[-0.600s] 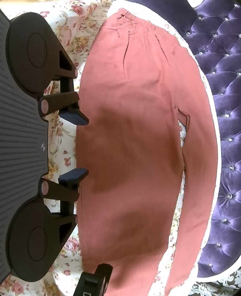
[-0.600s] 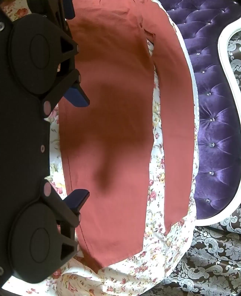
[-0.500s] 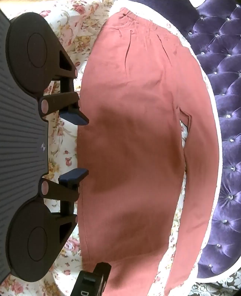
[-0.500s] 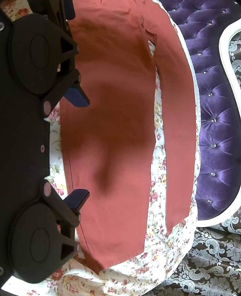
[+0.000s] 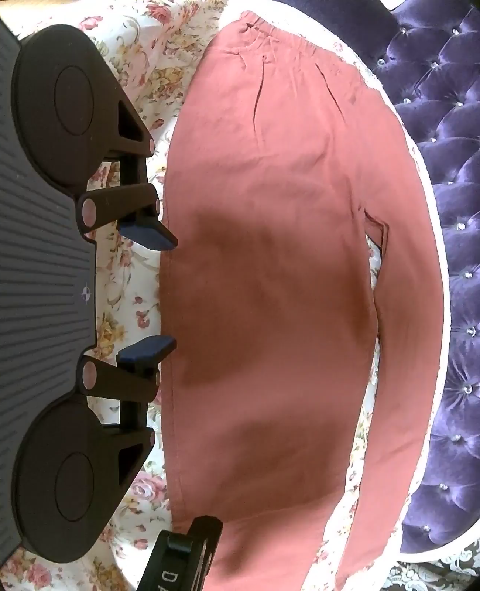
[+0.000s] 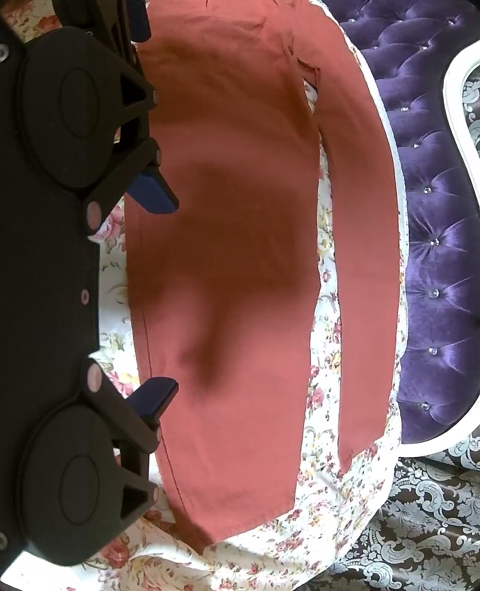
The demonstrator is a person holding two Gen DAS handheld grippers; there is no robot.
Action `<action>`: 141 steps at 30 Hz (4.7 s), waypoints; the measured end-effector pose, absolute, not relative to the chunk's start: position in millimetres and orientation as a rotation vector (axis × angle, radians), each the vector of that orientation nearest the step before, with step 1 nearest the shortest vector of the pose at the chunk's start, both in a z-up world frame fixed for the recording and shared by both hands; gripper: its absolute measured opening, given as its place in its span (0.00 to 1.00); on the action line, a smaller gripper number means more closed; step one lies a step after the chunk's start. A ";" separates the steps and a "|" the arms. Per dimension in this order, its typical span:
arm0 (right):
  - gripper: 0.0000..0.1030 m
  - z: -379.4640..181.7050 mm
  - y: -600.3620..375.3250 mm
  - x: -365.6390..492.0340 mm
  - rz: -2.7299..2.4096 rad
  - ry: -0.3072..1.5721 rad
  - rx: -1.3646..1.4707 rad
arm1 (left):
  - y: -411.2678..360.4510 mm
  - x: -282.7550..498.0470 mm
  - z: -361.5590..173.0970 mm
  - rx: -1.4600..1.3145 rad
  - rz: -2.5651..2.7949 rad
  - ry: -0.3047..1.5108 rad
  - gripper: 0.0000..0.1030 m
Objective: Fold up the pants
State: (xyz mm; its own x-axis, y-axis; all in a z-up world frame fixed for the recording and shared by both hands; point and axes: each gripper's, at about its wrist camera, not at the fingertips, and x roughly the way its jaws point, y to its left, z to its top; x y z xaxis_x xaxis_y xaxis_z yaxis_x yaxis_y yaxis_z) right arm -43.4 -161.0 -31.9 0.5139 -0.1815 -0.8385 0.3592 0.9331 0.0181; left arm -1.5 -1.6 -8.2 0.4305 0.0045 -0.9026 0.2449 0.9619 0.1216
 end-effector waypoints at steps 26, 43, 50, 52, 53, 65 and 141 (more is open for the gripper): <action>0.88 -28.6 -161.6 -40.2 -0.313 0.988 0.204 | 1.2 -0.6 -7.3 0.247 -0.154 1.126 0.49; 0.81 -28.8 -163.3 -38.6 -0.316 0.991 0.210 | 1.3 0.9 -6.1 0.245 -0.155 1.126 0.48; 0.81 -28.0 -161.3 -38.1 -0.305 0.989 0.196 | 1.3 1.4 -5.8 0.245 -0.155 1.126 0.48; 0.81 -27.7 -161.4 -37.8 -0.303 0.989 0.194 | 1.2 1.4 -5.9 0.244 -0.155 1.126 0.48; 0.81 -27.6 -161.7 -37.6 -0.302 0.989 0.193 | 0.9 1.6 -5.6 0.244 -0.155 1.126 0.48; 0.81 -27.1 -161.2 -37.3 -0.302 0.989 0.198 | -0.1 2.5 -4.5 0.246 -0.157 1.126 0.48; 0.62 -5.9 -252.5 159.0 -0.092 0.949 0.161 | -31.0 156.0 15.7 0.272 -0.143 1.021 0.38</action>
